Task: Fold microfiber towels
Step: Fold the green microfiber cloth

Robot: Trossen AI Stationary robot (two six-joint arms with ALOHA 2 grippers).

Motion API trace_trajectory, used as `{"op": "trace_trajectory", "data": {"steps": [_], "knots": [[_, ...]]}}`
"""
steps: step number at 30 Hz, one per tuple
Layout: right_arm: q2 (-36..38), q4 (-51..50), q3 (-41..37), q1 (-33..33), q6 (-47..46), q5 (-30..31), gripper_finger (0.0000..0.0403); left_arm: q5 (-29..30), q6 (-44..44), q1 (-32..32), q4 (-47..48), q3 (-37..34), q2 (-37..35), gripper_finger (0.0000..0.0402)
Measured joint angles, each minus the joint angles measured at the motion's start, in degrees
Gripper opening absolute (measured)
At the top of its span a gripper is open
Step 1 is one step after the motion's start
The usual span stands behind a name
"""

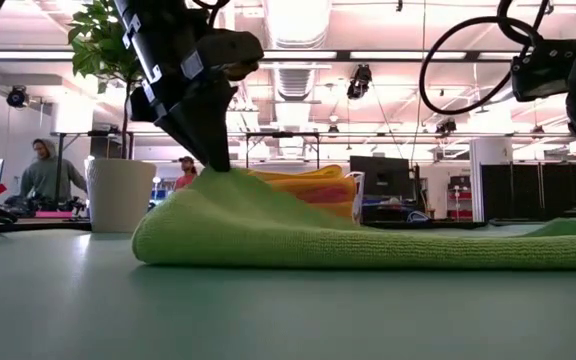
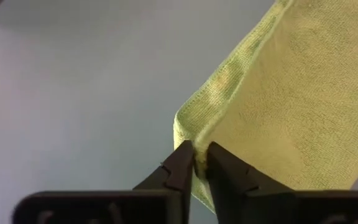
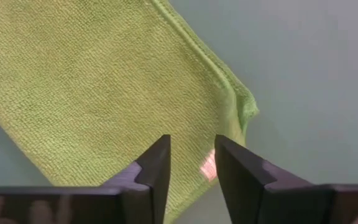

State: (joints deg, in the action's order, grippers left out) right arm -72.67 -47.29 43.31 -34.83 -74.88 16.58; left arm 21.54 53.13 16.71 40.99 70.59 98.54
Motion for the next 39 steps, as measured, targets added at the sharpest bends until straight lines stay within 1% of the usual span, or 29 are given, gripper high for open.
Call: {"op": "trace_trajectory", "data": {"steps": [5, 8, 10, 13, 15, 18, 21, 25, 31, 39], "knots": [[2.28, -2.44, -0.04, 0.0, 0.1, 0.0, 0.0137, -0.02, 0.0, -0.01, 0.12, 0.0, 0.0, 0.0084], [5.39, -4.08, -0.07, 0.0, 0.1, -0.04, 0.0145, -0.16, -0.02, -0.32, 1.45, 0.39, -0.05, 0.0121], [8.09, -4.12, -0.07, 0.0, 0.56, -0.06, 0.0147, -1.5, 0.08, -0.9, 2.95, 1.36, -0.56, 0.0142], [12.38, -3.94, -0.07, 0.0, 1.77, -0.04, 0.0148, -4.34, -0.87, -1.65, 2.35, 2.93, -2.28, 0.0159], [14.79, -3.73, -0.07, 0.0, 2.72, -0.02, 0.0148, -5.01, -1.5, -1.7, -0.89, 3.21, -3.3, 0.0161], [17.36, -3.49, -0.07, 0.0, 4.0, 0.4, 0.0148, -6.49, -2.22, -1.34, -9.83, 1.93, -3.87, 0.0151], [18.61, -3.45, -0.07, 0.0, 4.01, 1.51, 0.0148, -7.61, -2.96, -0.74, -16.76, -0.35, -2.58, 0.0129], [18.55, -3.39, -0.07, 0.0, 4.31, 1.66, 0.0148, -7.76, -2.92, -0.37, -17.31, -1.67, 0.89, 0.0087], [17.11, -3.4, -0.07, 0.0, 5.14, 1.85, 0.0148, -8.04, -2.94, -0.42, -17.69, -3.37, 4.04, 0.001], [14.99, -3.41, -0.07, 0.0, 6.59, 1.96, 0.0148, -9.31, -2.54, -0.63, -17.62, -3.78, 5.68, 0.0001]]}}
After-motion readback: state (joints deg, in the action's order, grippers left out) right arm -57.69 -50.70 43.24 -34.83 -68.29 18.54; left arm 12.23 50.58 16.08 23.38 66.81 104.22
